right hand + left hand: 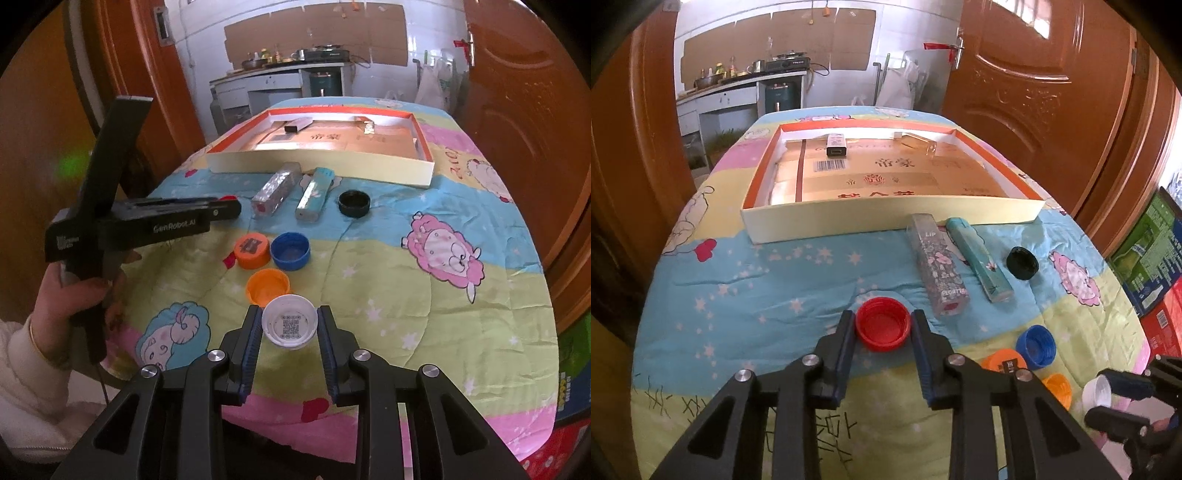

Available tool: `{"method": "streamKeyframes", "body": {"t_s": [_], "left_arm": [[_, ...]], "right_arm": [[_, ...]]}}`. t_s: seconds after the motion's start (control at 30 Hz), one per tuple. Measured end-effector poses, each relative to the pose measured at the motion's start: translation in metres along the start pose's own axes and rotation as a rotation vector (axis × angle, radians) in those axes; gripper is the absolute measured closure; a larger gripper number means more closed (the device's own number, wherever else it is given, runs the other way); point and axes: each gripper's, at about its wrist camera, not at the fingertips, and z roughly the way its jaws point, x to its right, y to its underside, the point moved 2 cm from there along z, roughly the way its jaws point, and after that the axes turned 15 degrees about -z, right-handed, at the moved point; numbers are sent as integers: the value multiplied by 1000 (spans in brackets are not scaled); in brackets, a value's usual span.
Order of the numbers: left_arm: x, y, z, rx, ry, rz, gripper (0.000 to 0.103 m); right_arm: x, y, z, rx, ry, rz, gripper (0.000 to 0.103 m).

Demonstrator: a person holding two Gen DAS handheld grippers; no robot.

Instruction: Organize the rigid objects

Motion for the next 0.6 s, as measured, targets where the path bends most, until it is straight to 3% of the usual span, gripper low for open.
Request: {"method": "streamKeyframes", "body": {"t_s": [0.6], "left_arm": [[23,-28,-81,160,-7,-22,72]], "right_arm": [[19,-66,-27,157,51,44,72]]}}
